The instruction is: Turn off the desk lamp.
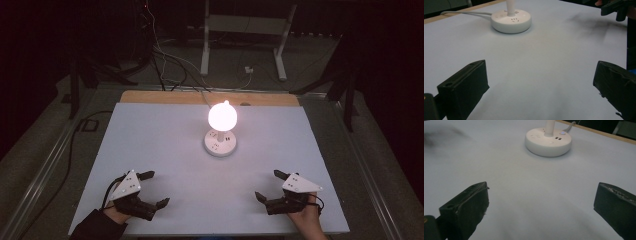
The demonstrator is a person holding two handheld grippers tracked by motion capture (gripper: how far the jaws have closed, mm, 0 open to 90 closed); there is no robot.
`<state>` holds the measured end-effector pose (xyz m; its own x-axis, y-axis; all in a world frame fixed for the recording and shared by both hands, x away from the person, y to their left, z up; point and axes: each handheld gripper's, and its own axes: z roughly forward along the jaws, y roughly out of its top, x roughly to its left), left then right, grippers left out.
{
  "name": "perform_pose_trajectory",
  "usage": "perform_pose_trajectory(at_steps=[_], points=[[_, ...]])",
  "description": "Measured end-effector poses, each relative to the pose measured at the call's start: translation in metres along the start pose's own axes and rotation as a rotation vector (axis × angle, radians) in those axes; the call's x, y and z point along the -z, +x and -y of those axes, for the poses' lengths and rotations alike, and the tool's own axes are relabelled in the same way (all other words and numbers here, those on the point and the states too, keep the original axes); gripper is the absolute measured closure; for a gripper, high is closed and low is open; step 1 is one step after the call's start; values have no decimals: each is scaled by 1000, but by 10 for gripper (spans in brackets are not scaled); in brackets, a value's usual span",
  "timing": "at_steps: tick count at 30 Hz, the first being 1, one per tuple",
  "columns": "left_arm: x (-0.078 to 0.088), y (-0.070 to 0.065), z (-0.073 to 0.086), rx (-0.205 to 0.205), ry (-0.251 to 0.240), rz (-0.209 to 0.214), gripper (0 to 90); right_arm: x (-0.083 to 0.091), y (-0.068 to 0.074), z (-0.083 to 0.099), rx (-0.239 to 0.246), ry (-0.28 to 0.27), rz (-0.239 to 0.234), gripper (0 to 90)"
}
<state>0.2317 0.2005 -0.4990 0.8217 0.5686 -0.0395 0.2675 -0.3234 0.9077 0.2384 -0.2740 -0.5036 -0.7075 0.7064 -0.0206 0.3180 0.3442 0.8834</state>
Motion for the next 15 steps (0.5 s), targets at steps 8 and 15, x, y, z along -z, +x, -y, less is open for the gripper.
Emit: perform_pose_trajectory(at_steps=[8,15], points=[[0,0,0,5,-4,-9,4,0,4,-1,18,-10,4,0],[0,0,-1,7,-5,-12,4,0,3,-1,-11,9,21,0]])
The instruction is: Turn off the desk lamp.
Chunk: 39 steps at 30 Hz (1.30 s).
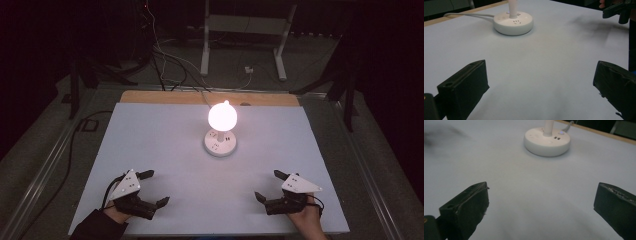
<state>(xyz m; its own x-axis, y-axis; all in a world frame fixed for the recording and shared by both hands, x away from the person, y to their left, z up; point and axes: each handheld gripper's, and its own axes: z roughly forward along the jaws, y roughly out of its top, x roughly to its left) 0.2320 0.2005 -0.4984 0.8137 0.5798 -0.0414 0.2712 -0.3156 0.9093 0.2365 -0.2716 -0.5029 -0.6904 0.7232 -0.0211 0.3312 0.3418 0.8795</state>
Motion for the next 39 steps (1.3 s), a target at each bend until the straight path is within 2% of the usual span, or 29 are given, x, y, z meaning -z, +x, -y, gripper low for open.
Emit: perform_pose_trajectory(at_steps=[3,11,16,23,39], points=[[1,0,0,1,-6,4,4,0,1,-1,7,7,7,0],[0,-2,-1,-19,-1,7,4,5,-4,-5,-60,16,11,0],[0,-2,-1,-15,-3,12,4,5,-7,-8,-71,22,24,0],[2,-2,-1,-16,-2,12,4,6,-6,-15,-52,30,37,4],[1,-3,-1,-14,4,13,4,6,-8,-39,-25,-7,16,0]])
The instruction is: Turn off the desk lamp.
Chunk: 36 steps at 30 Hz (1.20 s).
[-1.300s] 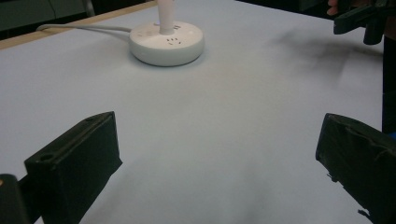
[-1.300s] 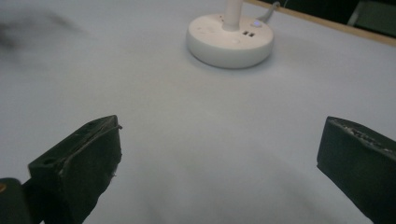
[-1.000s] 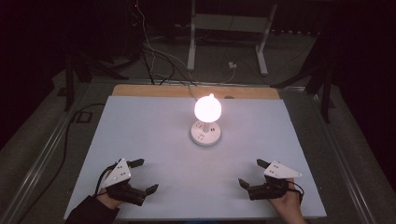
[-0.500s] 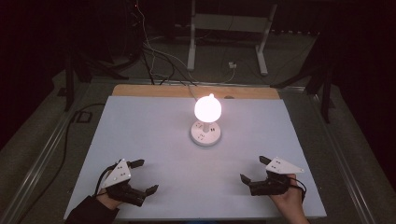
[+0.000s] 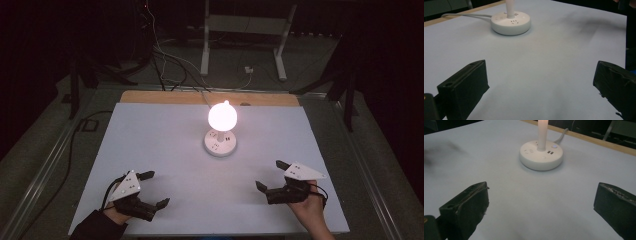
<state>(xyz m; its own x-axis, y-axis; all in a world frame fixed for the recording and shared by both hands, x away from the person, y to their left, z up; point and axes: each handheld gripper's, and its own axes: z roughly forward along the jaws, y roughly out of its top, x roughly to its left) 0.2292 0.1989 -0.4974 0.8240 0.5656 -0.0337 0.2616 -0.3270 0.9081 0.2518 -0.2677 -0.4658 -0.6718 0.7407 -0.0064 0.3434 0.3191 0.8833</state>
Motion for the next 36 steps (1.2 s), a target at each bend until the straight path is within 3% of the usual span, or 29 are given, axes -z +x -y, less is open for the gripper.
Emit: perform_pose_trajectory(at_steps=[18,36], points=[[0,-1,0,-2,-3,11,4,-11,-8,-27,3,-38,-26,0],[0,-2,0,-6,-2,15,4,-34,0,-53,31,-51,-92,0]])
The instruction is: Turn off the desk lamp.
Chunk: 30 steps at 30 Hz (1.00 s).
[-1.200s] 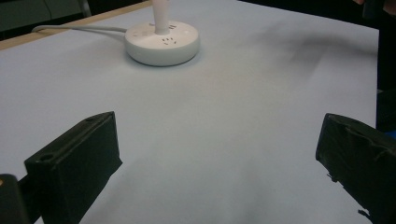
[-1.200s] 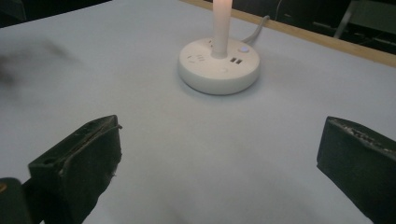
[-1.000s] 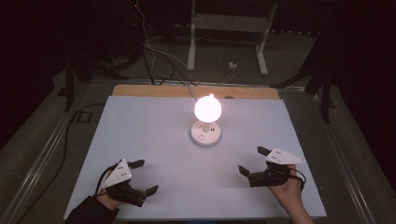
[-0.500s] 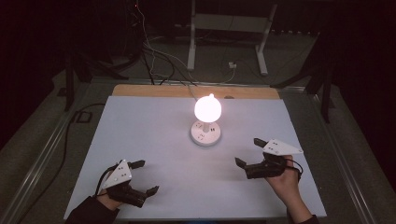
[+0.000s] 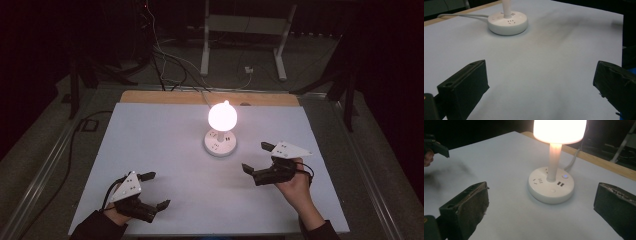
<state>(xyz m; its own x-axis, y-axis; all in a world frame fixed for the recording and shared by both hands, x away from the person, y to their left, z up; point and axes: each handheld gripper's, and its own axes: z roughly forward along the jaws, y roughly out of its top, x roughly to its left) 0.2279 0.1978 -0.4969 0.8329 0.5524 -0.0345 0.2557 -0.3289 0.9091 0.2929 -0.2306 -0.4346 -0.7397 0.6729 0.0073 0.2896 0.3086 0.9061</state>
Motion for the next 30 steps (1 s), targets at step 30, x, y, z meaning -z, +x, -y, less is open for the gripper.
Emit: perform_pose_trajectory(at_steps=[30], points=[[0,0,0,8,-2,8,4,-76,-10,-6,-6,54,-101,0]])
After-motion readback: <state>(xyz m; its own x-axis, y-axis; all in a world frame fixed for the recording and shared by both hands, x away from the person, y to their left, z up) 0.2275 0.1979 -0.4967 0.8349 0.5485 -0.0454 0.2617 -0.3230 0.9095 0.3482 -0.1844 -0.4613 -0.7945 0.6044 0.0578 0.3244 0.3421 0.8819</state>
